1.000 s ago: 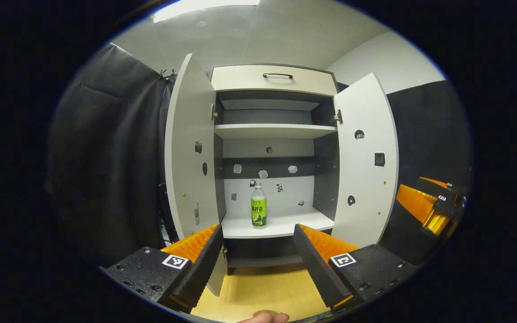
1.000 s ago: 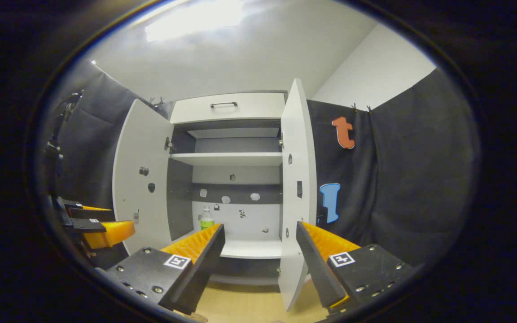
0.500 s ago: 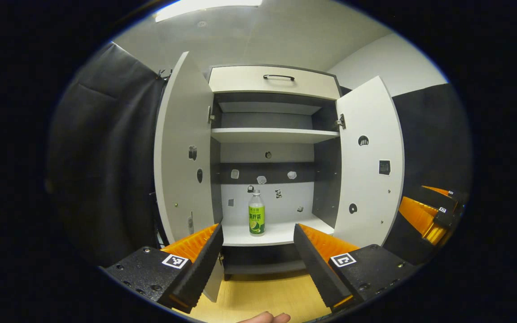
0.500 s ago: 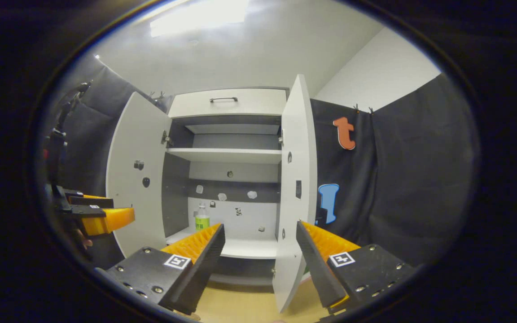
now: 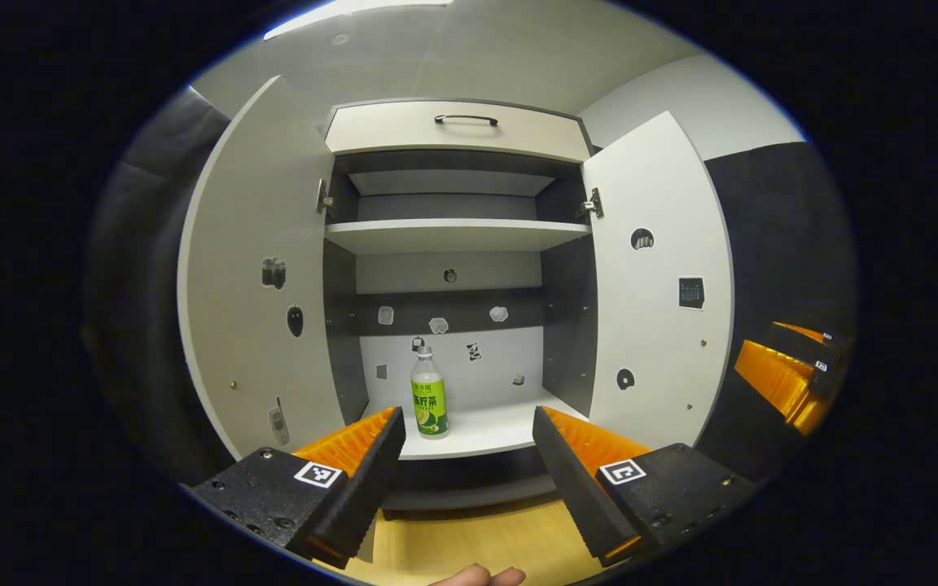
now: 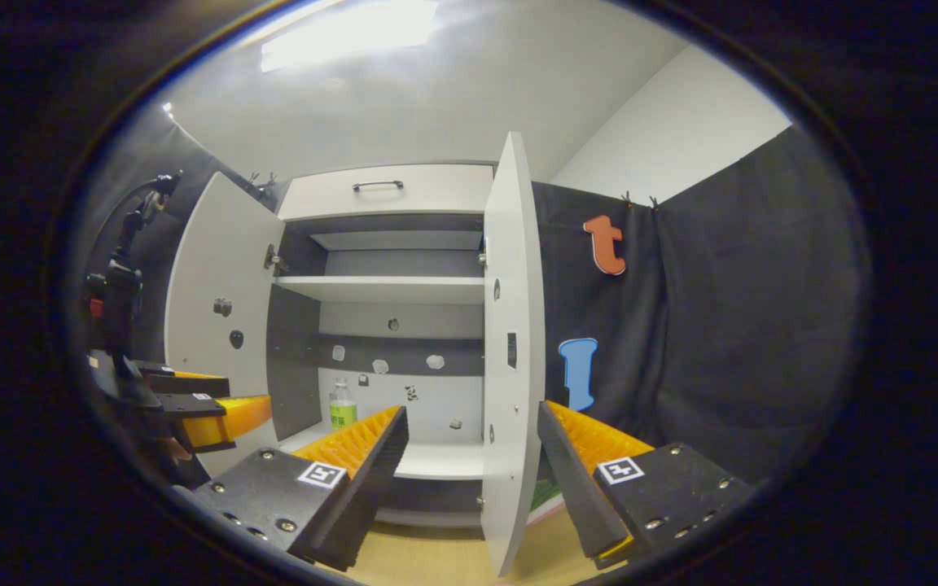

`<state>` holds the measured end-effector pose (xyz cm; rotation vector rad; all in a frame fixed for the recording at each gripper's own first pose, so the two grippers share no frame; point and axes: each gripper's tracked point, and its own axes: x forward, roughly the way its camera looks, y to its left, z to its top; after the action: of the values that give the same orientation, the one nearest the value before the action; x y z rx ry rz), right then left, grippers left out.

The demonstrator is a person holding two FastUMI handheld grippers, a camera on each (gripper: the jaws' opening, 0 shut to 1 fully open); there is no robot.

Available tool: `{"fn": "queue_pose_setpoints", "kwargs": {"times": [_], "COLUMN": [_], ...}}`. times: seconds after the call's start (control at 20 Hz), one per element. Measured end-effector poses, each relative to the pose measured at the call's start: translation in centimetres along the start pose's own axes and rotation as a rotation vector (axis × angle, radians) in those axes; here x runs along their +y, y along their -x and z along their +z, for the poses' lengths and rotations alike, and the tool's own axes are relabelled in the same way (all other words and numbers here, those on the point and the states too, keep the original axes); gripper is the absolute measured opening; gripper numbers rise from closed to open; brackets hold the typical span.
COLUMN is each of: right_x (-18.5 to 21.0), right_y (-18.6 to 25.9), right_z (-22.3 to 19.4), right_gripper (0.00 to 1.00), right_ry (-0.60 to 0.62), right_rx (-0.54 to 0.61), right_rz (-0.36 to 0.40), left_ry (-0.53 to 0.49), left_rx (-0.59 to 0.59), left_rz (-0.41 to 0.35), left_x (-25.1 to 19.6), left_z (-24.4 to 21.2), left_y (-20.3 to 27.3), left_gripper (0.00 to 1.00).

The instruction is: Grasp the bottle in the cabinet with the left hand and place it on the coaster, then close the right door with the right hand and the left door with the left hand.

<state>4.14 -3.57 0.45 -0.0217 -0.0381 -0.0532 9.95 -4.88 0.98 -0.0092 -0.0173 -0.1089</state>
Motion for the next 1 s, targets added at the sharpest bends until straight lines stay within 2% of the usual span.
{"fn": "queue_pose_setpoints", "kwargs": {"times": [0.2, 0.4, 0.55, 0.6, 0.65, 0.75, 0.85, 1.0], "right_x": [0.4, 0.5, -0.3, -0.2, 0.0, 0.1, 1.7, 2.0], "right_y": [-1.6, -3.5, -4.9, -5.6, -5.2, -4.9, -4.6, -4.4], "right_z": [-0.3, -0.9, -2.4, -1.7, -1.5, -2.0, -2.4, -1.9], "right_gripper": [0.96, 0.96, 0.96, 0.96, 0.94, 0.96, 0.94, 0.96], "right_ry": [0.004, 0.018, 0.02, 0.034, 0.056, 0.077, 0.022, -0.02], "right_rx": [-0.01, -0.022, 0.023, -0.013, -0.015, -0.001, 0.023, 0.025], "right_rz": [0.008, 0.024, -0.004, -0.012, -0.006, -0.011, 0.026, 0.022], "left_ry": [0.032, 0.044, 0.053, 0.058, 0.065, 0.069, 0.065, 0.047], "left_rx": [0.045, 0.031, 0.014, 0.01, 0.009, 0.034, 0.032, 0.042], "left_rz": [-0.009, 0.014, 0.026, 0.035, 0.044, 0.065, 0.072, 0.103], "left_x": [0.2, 1.3, 2.2, 2.6, 3.0, 3.7, 4.4, 6.0], "left_z": [-1.8, -2.5, -3.2, -3.5, -3.8, -5.0, -5.3, -6.3], "left_y": [-4.3, -9.4, -13.3, -14.6, -16.0, -18.2, -20.1, -22.4], "left_gripper": [0.99, 0.99, 0.99, 0.99, 0.99, 0.99, 0.99, 0.99]}}
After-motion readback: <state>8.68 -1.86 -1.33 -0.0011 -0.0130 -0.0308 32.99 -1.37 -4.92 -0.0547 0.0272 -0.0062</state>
